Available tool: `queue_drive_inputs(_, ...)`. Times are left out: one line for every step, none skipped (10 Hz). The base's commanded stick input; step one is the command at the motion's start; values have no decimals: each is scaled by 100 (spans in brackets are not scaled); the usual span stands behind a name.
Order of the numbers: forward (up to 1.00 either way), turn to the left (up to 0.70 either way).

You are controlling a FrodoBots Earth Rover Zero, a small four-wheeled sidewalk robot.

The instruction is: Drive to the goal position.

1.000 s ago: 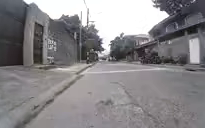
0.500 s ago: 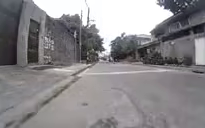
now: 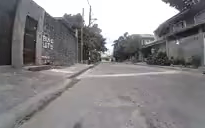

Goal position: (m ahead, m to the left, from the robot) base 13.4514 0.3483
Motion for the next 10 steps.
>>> queue_drive_inputs(100,7)
queue_drive_inputs(100,7)
queue_drive_inputs(100,7)
queue_drive_inputs(100,7)
queue_drive_inputs(100,7)
queue_drive_inputs(100,7)
queue_drive_inputs(100,7)
queue_drive_inputs(100,7)
queue_drive_inputs(100,7)
queue_drive_inputs(100,-2)
